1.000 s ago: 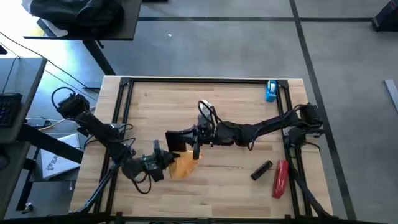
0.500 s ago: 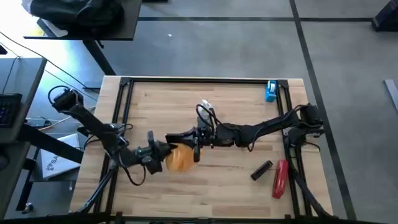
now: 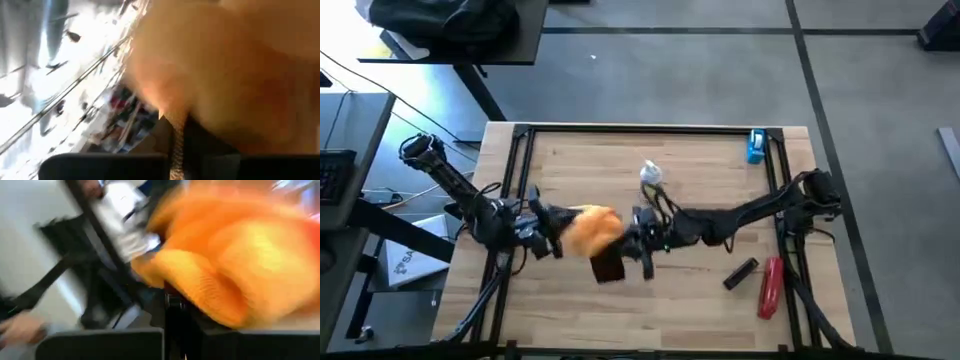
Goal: Apply microfiber cloth
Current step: Wipe the back of the cellphone with the yellow microfiber cloth
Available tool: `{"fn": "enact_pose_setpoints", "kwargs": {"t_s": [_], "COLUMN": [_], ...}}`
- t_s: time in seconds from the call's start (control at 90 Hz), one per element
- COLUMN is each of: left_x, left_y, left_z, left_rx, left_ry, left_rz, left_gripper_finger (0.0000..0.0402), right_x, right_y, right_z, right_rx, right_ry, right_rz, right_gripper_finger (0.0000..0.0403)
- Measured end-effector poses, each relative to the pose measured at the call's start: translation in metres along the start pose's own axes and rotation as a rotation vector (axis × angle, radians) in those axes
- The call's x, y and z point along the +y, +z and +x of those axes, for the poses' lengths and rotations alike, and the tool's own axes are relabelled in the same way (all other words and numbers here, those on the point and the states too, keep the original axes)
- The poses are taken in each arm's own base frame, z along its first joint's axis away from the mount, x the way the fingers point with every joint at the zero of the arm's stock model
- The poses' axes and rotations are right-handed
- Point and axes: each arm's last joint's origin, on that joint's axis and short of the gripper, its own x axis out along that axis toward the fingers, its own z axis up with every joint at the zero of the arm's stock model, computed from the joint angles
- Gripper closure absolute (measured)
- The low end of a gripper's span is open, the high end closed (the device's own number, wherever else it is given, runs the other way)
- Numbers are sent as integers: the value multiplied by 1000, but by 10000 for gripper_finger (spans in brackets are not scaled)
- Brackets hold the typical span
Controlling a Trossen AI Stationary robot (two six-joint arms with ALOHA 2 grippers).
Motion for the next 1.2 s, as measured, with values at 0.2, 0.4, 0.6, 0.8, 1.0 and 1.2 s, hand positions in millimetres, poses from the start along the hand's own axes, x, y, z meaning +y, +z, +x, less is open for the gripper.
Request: {"fn": "enact_pose_setpoints", "kwargs": {"t_s": [0.2,0.4,0.6,0.8,1.0,1.2], "left_x": [-6,-5,-22,-47,-73,-89], "left_y": [9,19,21,16,10,6], "left_z": [-13,-30,-26,2,24,31], "left_rx": [-2,-73,-80,-25,-12,35], "left_ry": [7,-9,-63,-84,-157,-166], "left_rz": [-7,-64,-93,-61,-64,-37], "left_gripper_finger": [402,402,402,402,402,402], "right_x": [-6,-19,-26,-27,-28,-29], "right_y": [0,-3,1,3,3,1], "right_z": [0,0,1,1,1,0], "right_rx": [13,45,27,15,10,33], "right_ry": [-35,-154,-186,-187,-193,-209], "right_rz": [12,9,-2,-16,-21,-27], "right_gripper_finger": [402,402,402,402,402,402]}}
